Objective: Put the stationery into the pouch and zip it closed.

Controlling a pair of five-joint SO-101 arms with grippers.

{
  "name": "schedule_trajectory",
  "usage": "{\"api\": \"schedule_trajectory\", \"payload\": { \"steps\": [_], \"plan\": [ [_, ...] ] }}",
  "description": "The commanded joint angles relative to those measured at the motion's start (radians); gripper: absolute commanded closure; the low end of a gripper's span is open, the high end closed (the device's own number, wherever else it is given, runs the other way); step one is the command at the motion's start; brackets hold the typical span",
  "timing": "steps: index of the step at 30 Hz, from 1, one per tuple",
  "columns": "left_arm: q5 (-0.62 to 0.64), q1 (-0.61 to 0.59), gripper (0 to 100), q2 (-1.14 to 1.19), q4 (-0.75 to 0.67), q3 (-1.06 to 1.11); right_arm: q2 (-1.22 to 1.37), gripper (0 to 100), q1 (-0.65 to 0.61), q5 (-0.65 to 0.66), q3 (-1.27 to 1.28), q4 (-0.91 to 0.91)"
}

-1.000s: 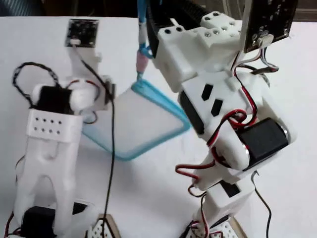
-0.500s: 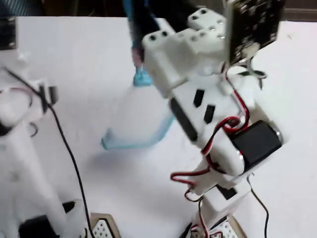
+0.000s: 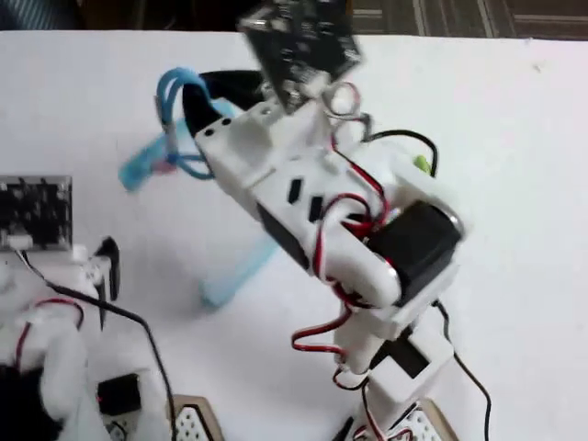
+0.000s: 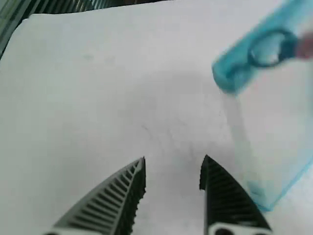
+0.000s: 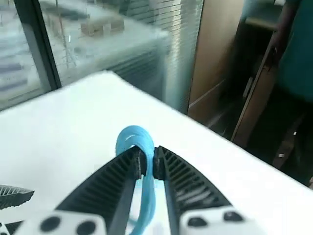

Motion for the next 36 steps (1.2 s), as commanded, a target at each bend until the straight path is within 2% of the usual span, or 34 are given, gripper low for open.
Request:
{"api": "schedule_trajectory", "payload": {
  "steps": [1,7,12,18,22,26,30,34,36],
  "plan": [
    [0.011,0.010,80,-0.062,-0.014,0.026,-0.031,98.1,-0.004,0.006,0.006,0.015],
    [0.229,-0.097,80,-0.065,-0.066,0.023,-0.035,98.1,-0.001,0.006,0.006,0.016],
    [0.338,-0.101,76,-0.065,-0.100,0.023,-0.035,98.1,0.001,0.006,0.006,0.016],
    [0.336,-0.022,75,-0.016,-0.080,0.015,-0.030,98.1,0.064,0.008,0.006,0.016],
    [0.311,-0.012,75,0.044,-0.011,-0.086,-0.033,98.1,0.117,0.008,0.006,0.016],
    [0.290,0.087,75,0.111,0.095,-0.226,-0.030,98.1,0.137,0.008,0.006,0.016],
    [0.299,0.134,75,0.174,0.106,-0.247,-0.033,98.1,0.137,0.008,0.006,0.016],
    [0.457,0.117,72,0.298,0.089,-0.255,-0.035,98.1,0.148,0.008,0.006,0.018],
    [0.565,0.061,70,0.358,0.057,-0.281,-0.035,98.1,0.159,0.008,0.006,0.018]
  ]
}}
